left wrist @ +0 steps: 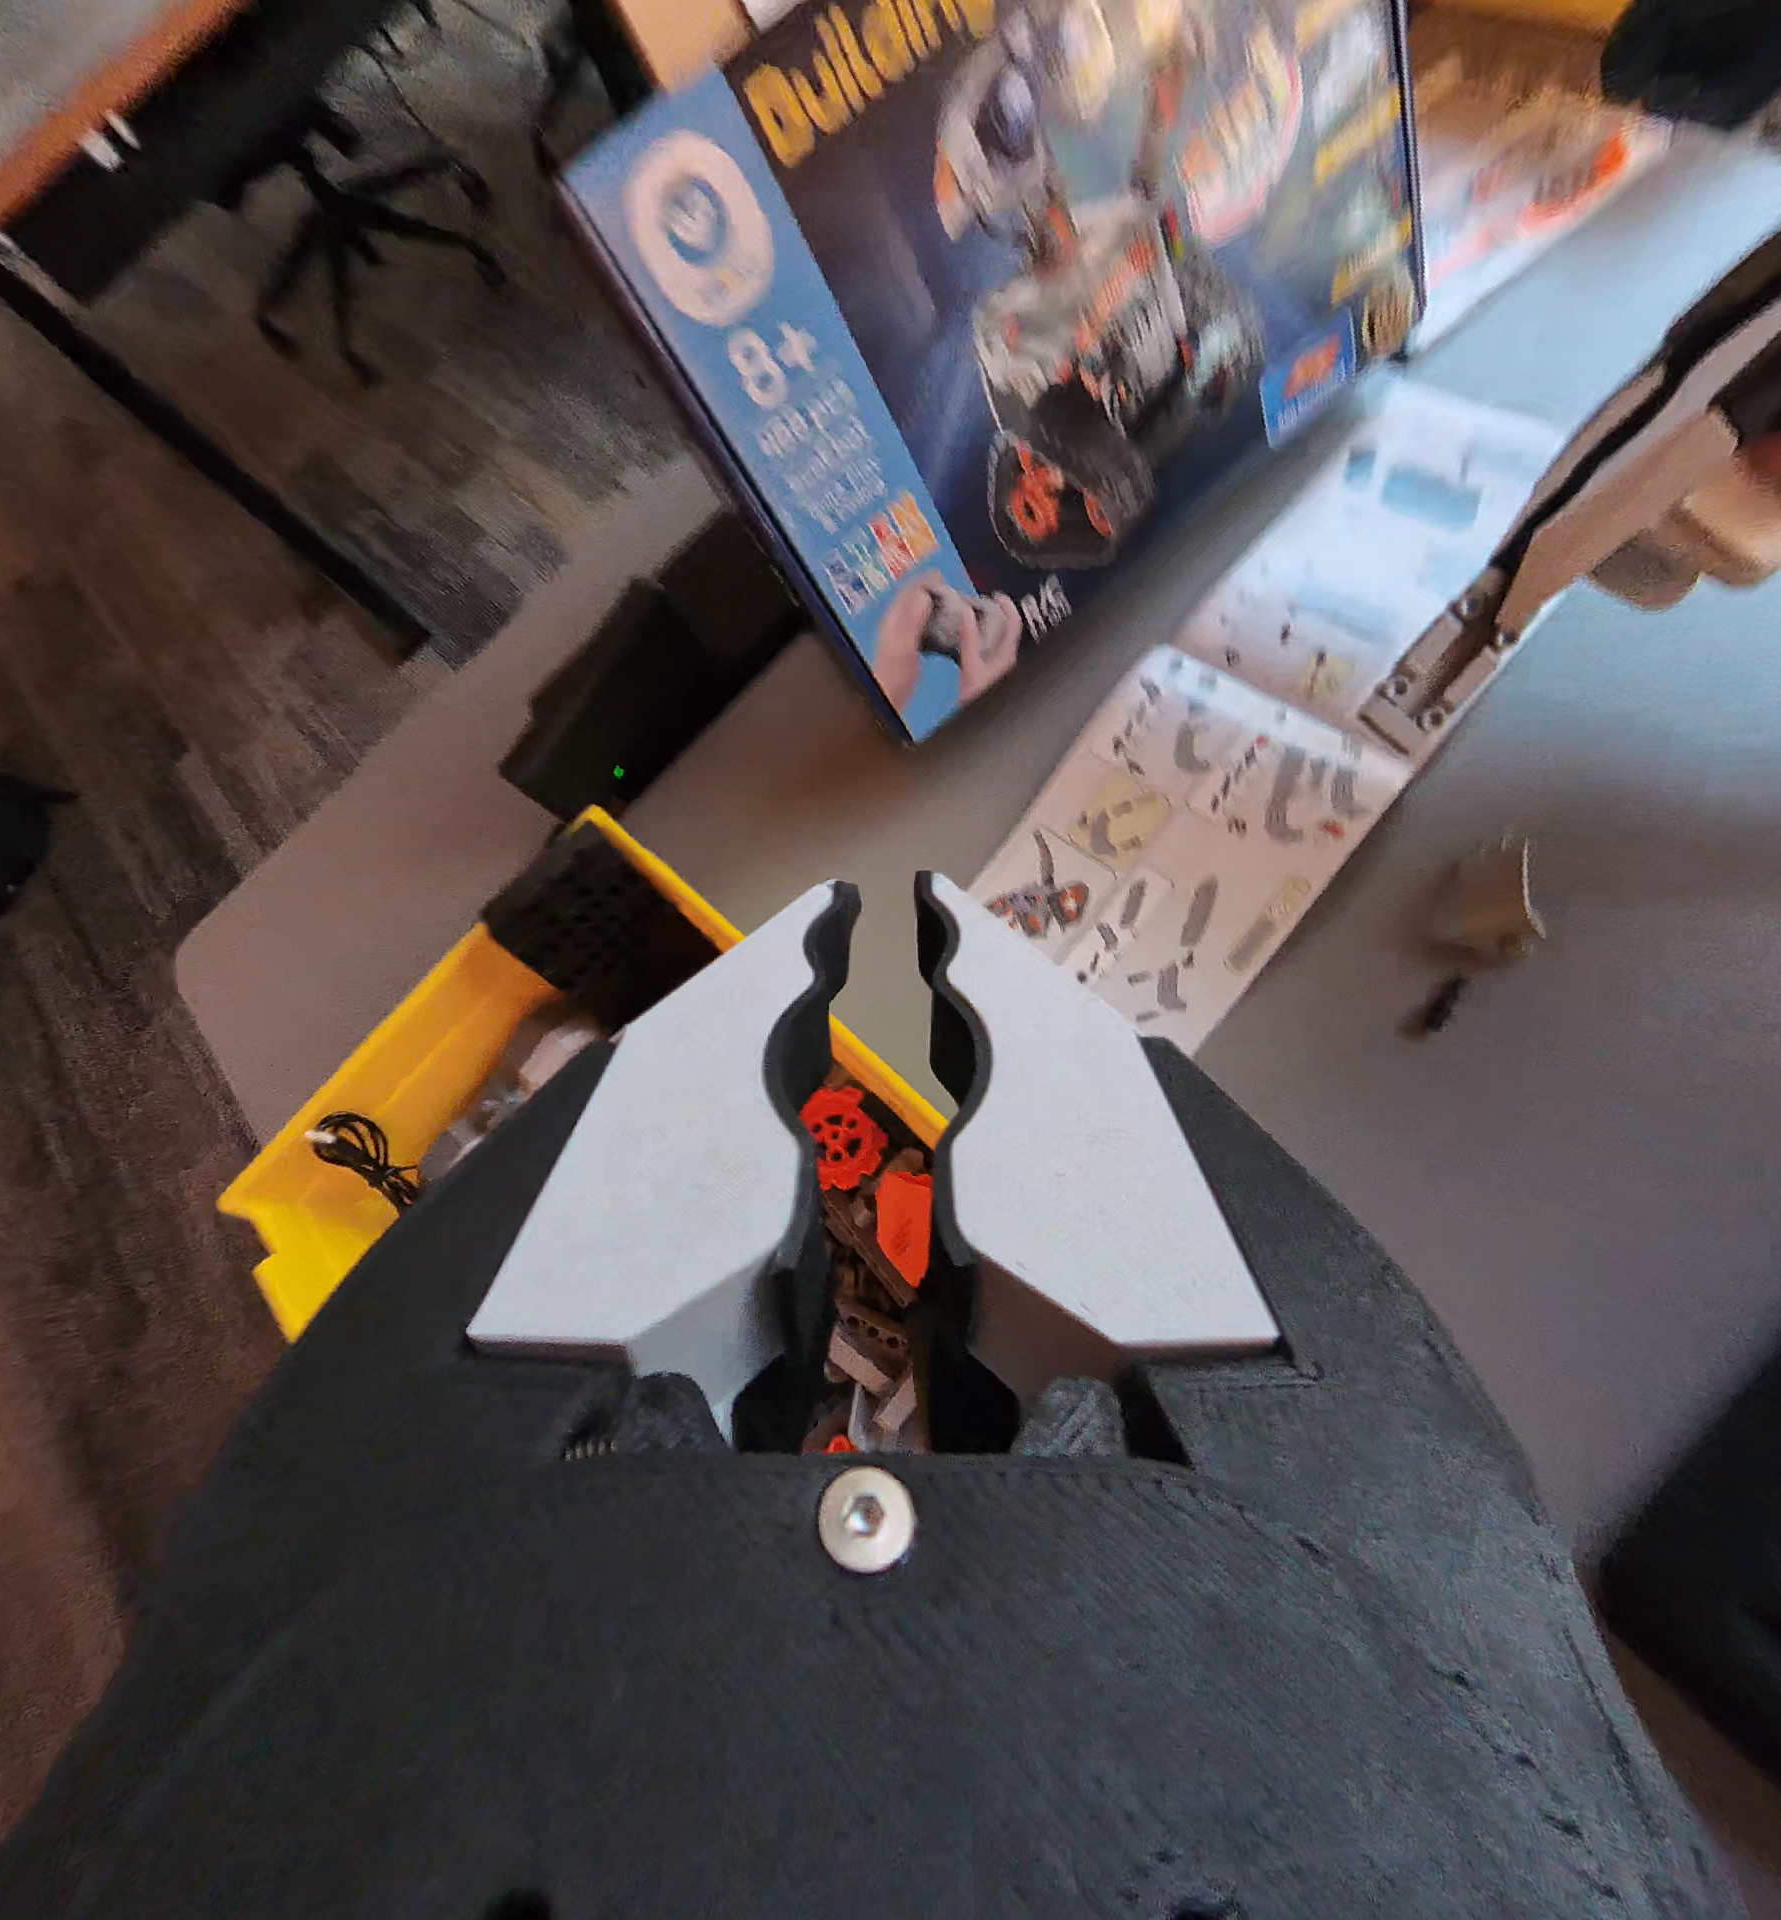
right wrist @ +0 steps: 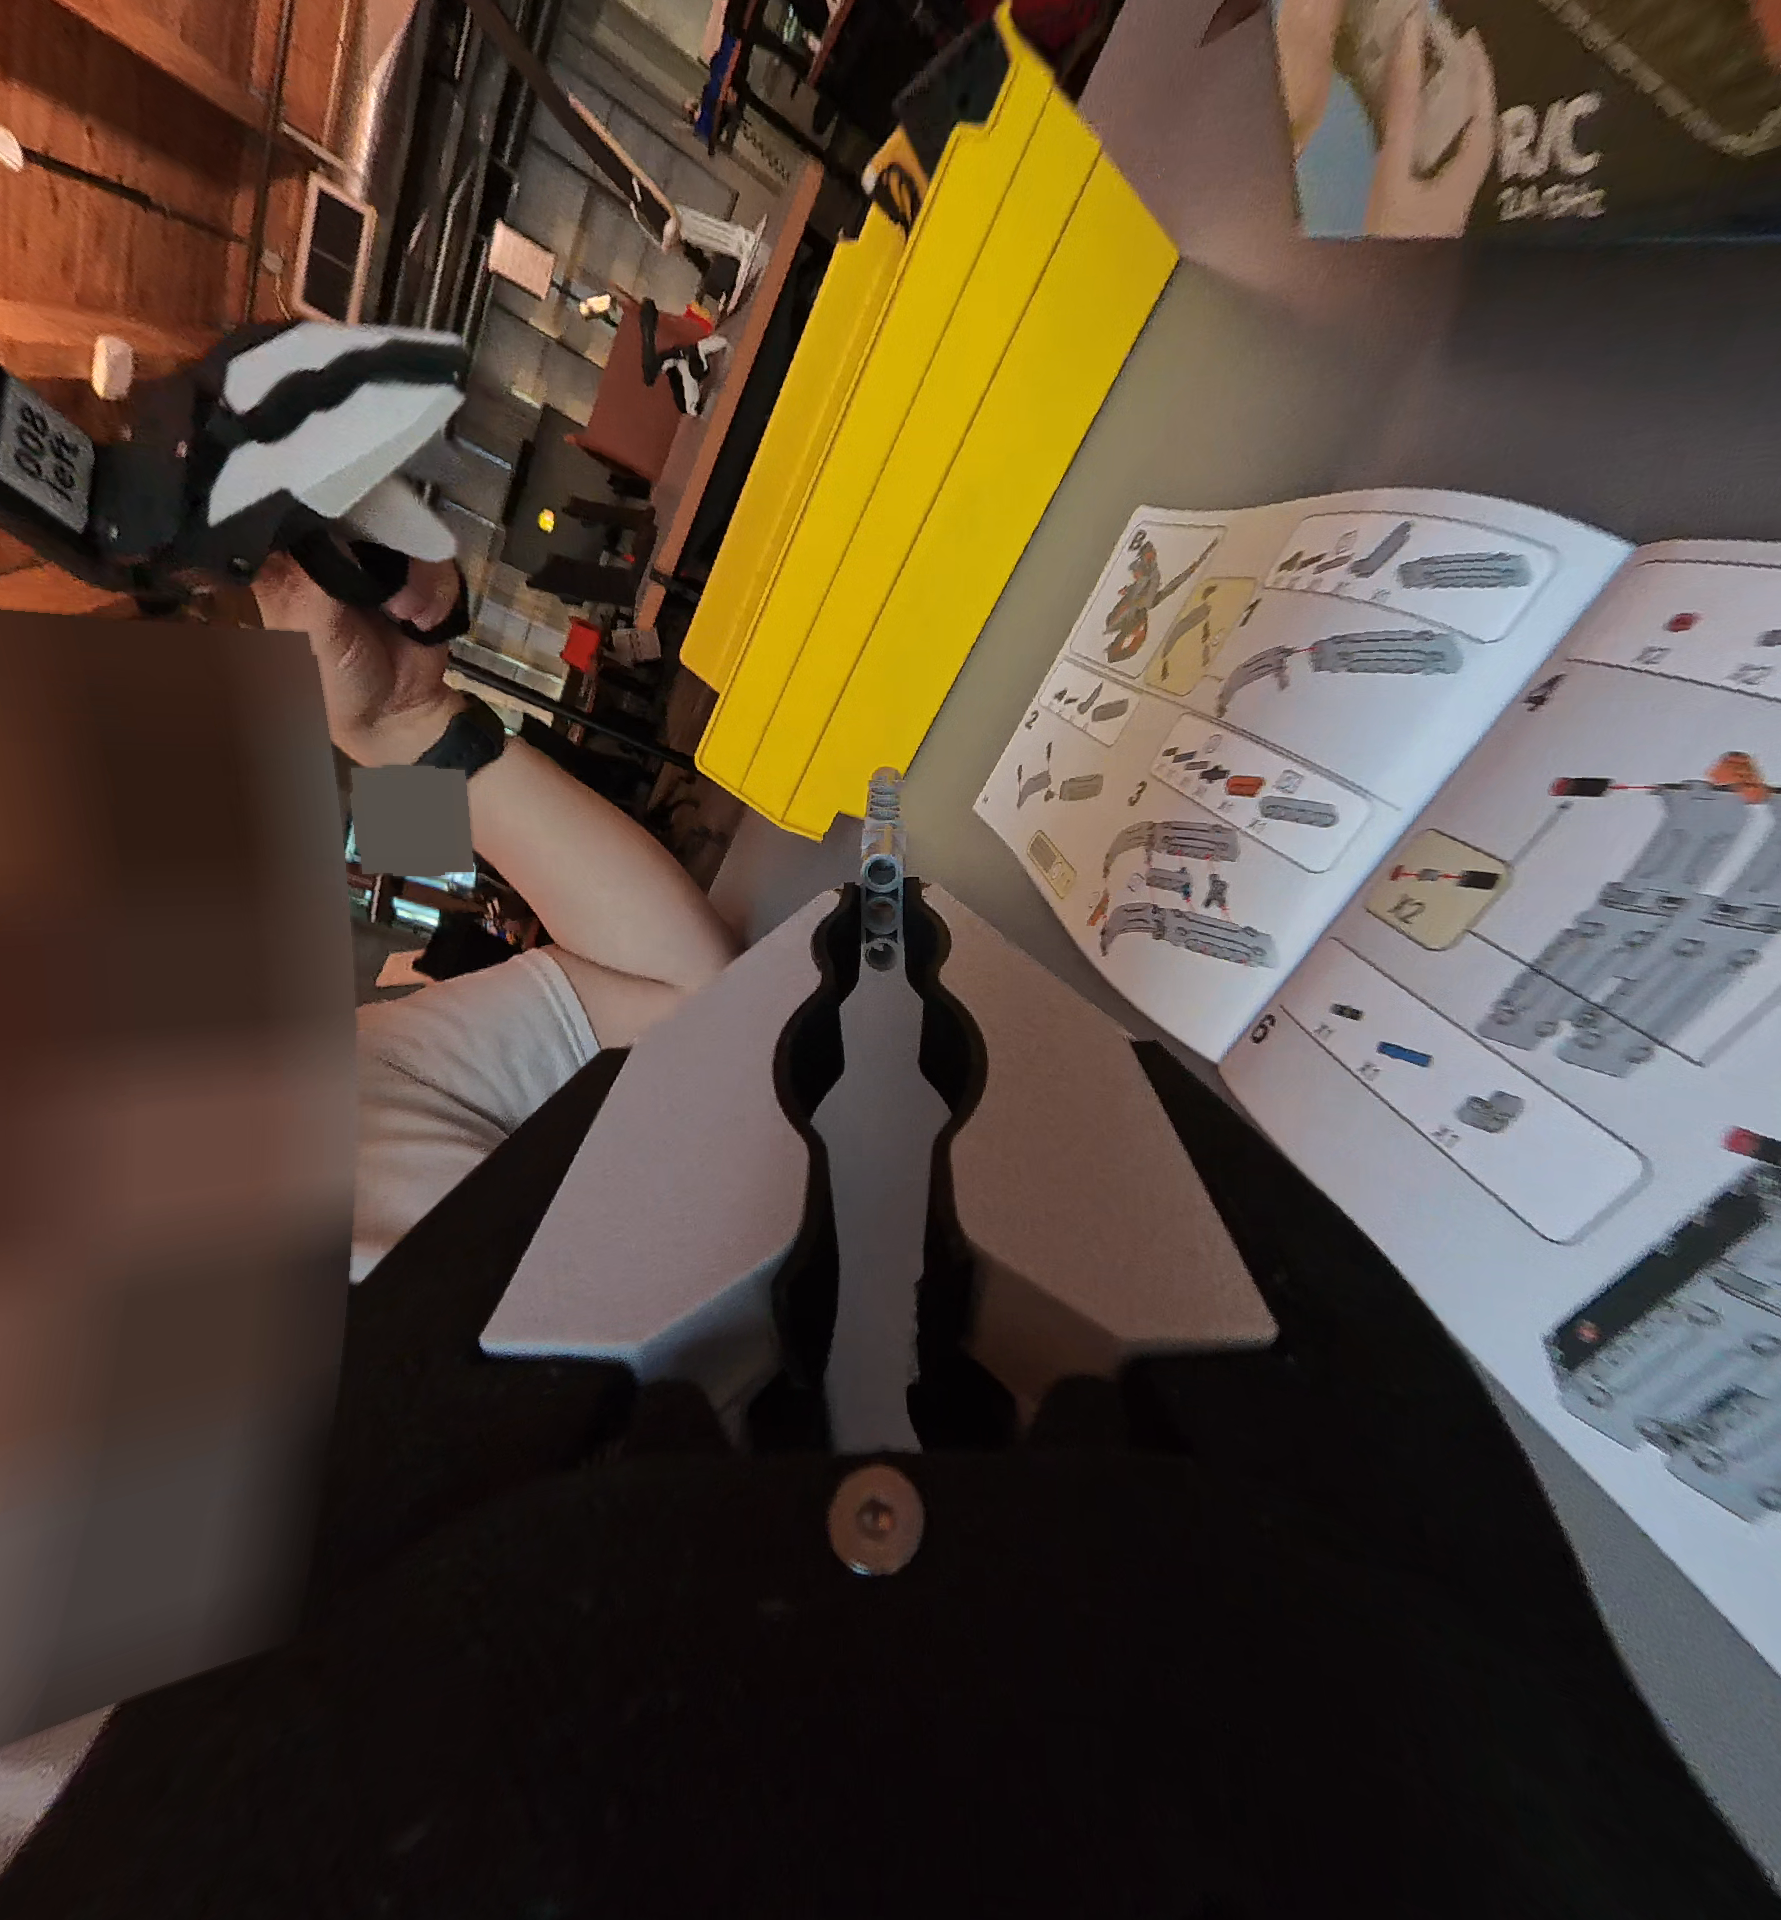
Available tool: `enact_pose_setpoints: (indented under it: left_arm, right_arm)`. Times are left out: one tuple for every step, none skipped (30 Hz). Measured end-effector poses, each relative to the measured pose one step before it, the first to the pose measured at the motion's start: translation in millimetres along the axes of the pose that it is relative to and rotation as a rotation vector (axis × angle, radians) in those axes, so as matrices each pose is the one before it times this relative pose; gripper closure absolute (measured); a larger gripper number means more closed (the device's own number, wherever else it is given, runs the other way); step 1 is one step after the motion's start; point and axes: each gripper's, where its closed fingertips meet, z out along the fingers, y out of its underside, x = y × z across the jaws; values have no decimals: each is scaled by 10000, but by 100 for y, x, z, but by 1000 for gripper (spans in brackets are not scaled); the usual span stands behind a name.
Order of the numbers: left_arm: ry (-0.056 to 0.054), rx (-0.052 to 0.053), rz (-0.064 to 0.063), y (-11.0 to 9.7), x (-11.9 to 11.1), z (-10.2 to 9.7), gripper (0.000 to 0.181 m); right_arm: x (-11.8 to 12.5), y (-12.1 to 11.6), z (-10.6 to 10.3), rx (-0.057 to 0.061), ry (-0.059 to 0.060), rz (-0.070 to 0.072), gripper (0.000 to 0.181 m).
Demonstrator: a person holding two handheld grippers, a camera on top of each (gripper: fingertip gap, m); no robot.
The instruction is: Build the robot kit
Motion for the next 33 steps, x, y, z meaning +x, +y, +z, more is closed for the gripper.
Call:
enact_pose_setpoints:
  left_arm:
    - [-115,436,-220,-512,-562,-718,172]
    - [-72,398,-136,-516,-340,-583,174]
    - [-28,346,-85,-496,-164,-468,176]
    - [32,290,-52,-435,-17,-375,178]
    - [108,232,-37,-338,136,-287,180]
    - [168,162,-40,-251,236,-207,181]
    - [208,90,-37,-150,315,-118,181]
    - [205,75,-32,-129,333,-51,181]
    - [188,64,-20,-115,312,-14,181]
    - [181,44,-8,-94,327,21,181]
    - [150,29,-2,-68,277,5,181]
    - [88,13,10,-37,184,0,181]
    - [34,5,21,-15,90,-21,181]
    - [3,10,17,-16,19,-66,181]
    - [-5,20,0,-14,-13,-80,181]
    - [13,33,-24,-33,-26,-98,181]
    - [42,37,-48,-37,-8,-88,181]
    - [62,22,-56,-6,1,-68,181]
    - [40,17,-49,-9,-22,-55,181]
    - [-7,23,-39,-9,-93,-47,181]
    - [-13,12,-30,-4,-72,-20,181]
    - [7,-3,-19,16,-29,-12,181]
    - [9,-7,-7,16,-14,-9,181]
    - [0,0,3,0,8,-2,181]
    - [9,4,9,-6,40,20,181]
    - [27,-12,16,6,72,25,181]
    - [31,-30,27,43,97,49,181]
    - [24,-41,35,51,82,59,181]
    - [13,-38,32,50,59,54,181]
    - [4,-25,25,31,47,41,181]
    - [12,-13,15,16,42,30,181]
    - [18,-9,6,11,34,14,181]
    - [12,-3,3,4,24,-4,181]
  right_arm:
    - [364,-318,-468,148,55,83,175]
    - [409,-63,-346,-15,82,80,175]
    - [355,-14,-241,-43,76,45,175]
    - [186,17,-148,-36,15,20,175]
    - [38,167,-49,-115,-34,26,175]
    - [11,215,31,-144,-15,7,175]
    - [10,166,78,-101,21,-49,175]
    - [28,157,122,-83,38,-68,175]
    - [-62,165,135,-91,-31,-35,175]
    - [-106,196,148,-111,-87,18,175]
    - [-98,135,136,-73,-105,28,175]
    - [14,105,123,-49,-50,39,175]
    - [35,89,93,-43,-31,16,175]
    - [52,79,93,-42,-24,28,175]
    - [14,83,72,-37,-50,49,175]
    - [-5,41,76,-11,-69,64,175]
    - [-14,5,69,14,-100,90,175]
    - [-13,4,75,16,-111,129,175]
    - [29,-3,73,23,-95,133,175]
    - [12,-17,79,33,-115,131,175]
    - [73,-4,59,23,-84,156,175]
    - [113,3,58,16,-53,143,175]
    - [115,16,61,7,-34,96,175]
    - [66,29,66,-3,-57,85,175]
    - [45,32,77,-4,-53,89,175]
    - [29,3,61,12,-48,56,175]
    - [16,26,77,3,-46,51,175]
    - [57,92,73,-43,-8,45,174]
    - [46,93,77,-49,5,14,174]
    - [48,63,62,-28,15,8,175]
    - [11,66,80,-32,1,13,174]
    - [-31,87,62,-45,-23,-5,174]
    - [-33,59,59,-33,-14,-6,174]
